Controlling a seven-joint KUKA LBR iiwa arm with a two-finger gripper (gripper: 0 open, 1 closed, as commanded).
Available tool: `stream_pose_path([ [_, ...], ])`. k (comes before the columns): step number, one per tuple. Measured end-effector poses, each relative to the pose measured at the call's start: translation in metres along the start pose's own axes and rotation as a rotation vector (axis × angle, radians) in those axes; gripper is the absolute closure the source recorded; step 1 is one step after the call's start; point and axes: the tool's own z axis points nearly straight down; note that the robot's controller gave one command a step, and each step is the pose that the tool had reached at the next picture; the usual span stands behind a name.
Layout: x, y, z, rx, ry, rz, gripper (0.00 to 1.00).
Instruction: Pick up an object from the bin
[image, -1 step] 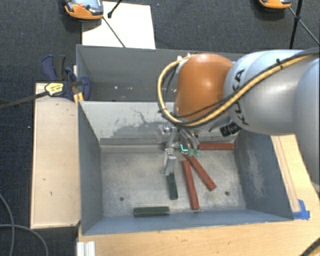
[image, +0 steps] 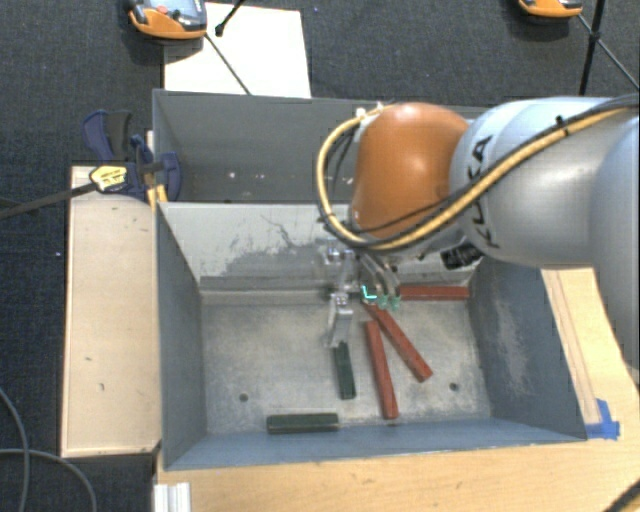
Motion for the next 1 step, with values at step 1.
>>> stream_pose_path([
  [1, -0.0043, -0.0093, 0.0161, -0.002, -0.006, -0.071, 0.00],
])
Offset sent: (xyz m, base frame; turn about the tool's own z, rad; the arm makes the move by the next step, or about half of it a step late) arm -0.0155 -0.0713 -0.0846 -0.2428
